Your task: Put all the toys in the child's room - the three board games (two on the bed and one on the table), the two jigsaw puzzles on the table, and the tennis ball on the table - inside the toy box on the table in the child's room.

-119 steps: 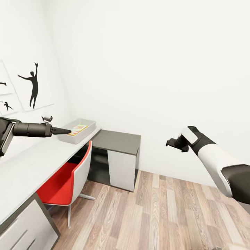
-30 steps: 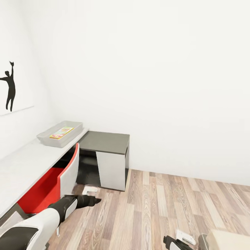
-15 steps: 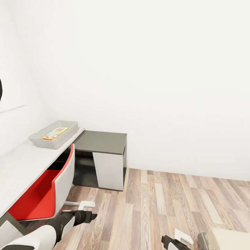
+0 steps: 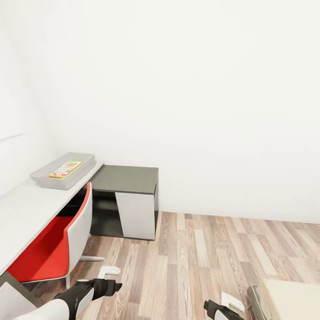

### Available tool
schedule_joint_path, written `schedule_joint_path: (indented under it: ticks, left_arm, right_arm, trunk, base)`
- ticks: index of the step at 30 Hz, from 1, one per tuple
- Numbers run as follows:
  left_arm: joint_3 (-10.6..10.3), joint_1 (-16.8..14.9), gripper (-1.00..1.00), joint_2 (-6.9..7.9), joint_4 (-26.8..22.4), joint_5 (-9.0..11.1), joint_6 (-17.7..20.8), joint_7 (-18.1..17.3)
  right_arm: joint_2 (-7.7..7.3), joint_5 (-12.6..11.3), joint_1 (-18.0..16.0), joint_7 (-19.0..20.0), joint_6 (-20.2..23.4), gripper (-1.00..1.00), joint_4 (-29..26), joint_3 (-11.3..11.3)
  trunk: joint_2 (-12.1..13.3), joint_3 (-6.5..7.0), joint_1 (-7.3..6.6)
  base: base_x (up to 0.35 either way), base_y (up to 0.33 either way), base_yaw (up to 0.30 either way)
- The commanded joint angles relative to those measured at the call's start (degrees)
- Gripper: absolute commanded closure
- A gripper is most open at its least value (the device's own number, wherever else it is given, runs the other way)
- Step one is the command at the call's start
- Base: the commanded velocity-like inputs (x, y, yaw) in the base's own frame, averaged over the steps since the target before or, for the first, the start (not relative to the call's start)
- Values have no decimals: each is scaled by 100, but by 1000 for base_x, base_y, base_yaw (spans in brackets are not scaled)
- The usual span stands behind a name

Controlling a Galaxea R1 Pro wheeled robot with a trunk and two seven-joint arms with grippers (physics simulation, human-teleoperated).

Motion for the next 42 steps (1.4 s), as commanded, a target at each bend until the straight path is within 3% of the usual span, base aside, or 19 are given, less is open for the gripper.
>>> schedule_joint_path:
  ticks: [1, 11, 18, 23, 32, 42]
  left_arm:
    - [-43, 8, -100, 4, -14, 34, 27, -10]
    - [-41, 244, -100, 12, -14, 14, -10, 116]
    - [-31, 494, -100, 77, 13, 28, -7, 789]
    - [-26, 657, -100, 84, 140, 33, -8, 948]
    - [-35, 704, -100, 64, 320, 31, 10, 1019]
    - [-40, 718, -100, 49, 423, 34, -10, 1486]
  right_arm:
    - [-1, -42, -5, -27, 5, -100, -6, 48]
    - [-1, -43, -5, 1, 5, -100, -6, 48]
    - [44, -47, 2, 2, 5, -100, 30, 55]
    - [135, -39, 1, 2, -1, -100, 128, 53]
    - [224, -38, 11, 2, -4, -100, 385, 54]
    - [236, -42, 63, 2, -4, -100, 521, 49]
  trunk:
    - [-12, -13, 3]
    - [-12, -16, 3]
    - [-12, -16, 3]
    - [-12, -16, 3]
    - [-12, -16, 3]
    - [-12, -16, 3]
  base:
    - [-5, 4, -143]
    - [-1, 1, -78]
    - [0, 0, -4]
    - [0, 0, 0]
    - [0, 0, 0]
    - [0, 0, 0]
